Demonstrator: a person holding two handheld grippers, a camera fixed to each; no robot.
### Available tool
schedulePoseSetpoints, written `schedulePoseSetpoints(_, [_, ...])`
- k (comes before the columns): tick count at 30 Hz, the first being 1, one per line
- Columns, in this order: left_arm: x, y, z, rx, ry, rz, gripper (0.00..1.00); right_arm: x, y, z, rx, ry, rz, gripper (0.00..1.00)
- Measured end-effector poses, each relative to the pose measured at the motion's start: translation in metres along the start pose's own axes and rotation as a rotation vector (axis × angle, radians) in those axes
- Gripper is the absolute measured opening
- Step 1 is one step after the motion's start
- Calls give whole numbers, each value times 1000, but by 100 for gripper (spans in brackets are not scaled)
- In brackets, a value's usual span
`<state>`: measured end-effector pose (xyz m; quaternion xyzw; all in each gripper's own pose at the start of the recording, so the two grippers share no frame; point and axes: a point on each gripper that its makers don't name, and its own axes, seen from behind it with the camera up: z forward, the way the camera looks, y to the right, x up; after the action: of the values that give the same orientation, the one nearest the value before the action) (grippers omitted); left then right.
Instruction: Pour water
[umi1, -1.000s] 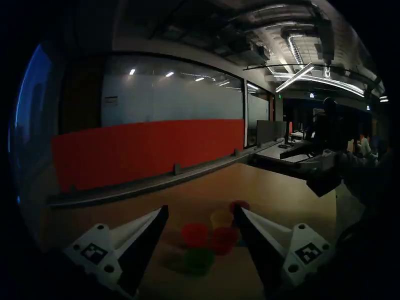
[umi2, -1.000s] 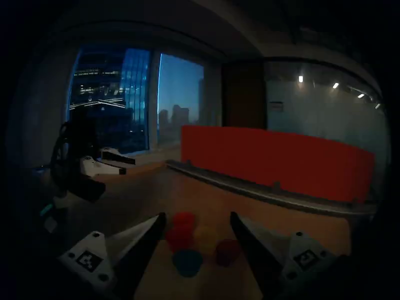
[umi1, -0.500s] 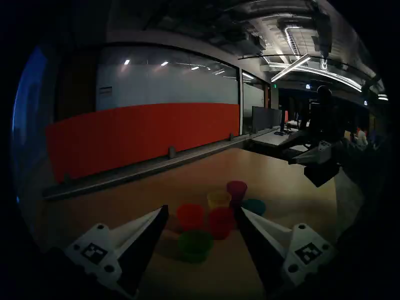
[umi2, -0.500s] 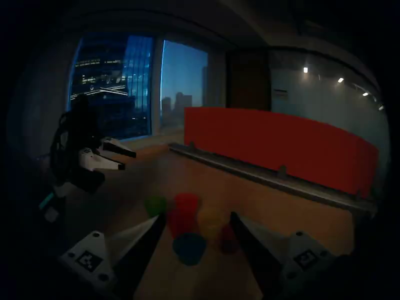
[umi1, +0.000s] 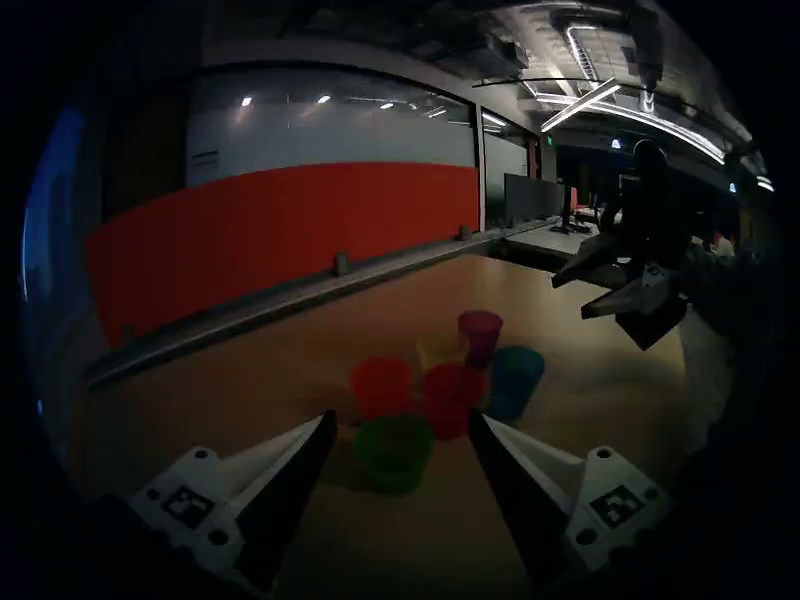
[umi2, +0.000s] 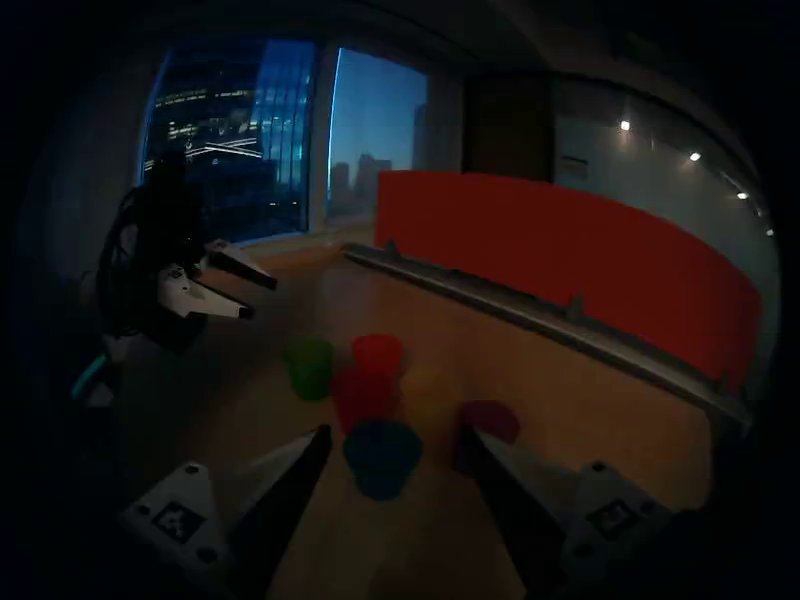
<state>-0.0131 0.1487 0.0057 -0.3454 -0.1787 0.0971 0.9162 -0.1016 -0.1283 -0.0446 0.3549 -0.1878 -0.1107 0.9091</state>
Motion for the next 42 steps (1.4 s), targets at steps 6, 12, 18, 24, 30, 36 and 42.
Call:
schedulePoseSetpoints(6, [-21,2,9,-12,-47,1,97,-19,1,8,3,-38,-9,98])
schedulePoseSetpoints(12, [-38,1,15,-17,-87,9,97,-36,0,14,16,-75,-14,98])
schedulePoseSetpoints(18, [-52,-5,20,-19,-132,13,97,-50,-2,22,32,-108,-11,98])
schedulePoseSetpoints(24, [-62,-8,27,-30,-167,8,97,-62,-5,34,51,-135,-8,98])
schedulePoseSetpoints(30, [-71,-10,36,-41,-200,7,97,-72,-8,46,72,-161,-4,97])
schedulePoseSetpoints(36, [-80,-12,45,-55,-232,6,97,-77,-10,57,84,-177,-3,97])
schedulePoseSetpoints(42, [-85,-12,57,-67,-255,7,97,-80,-13,68,95,-191,-3,97])
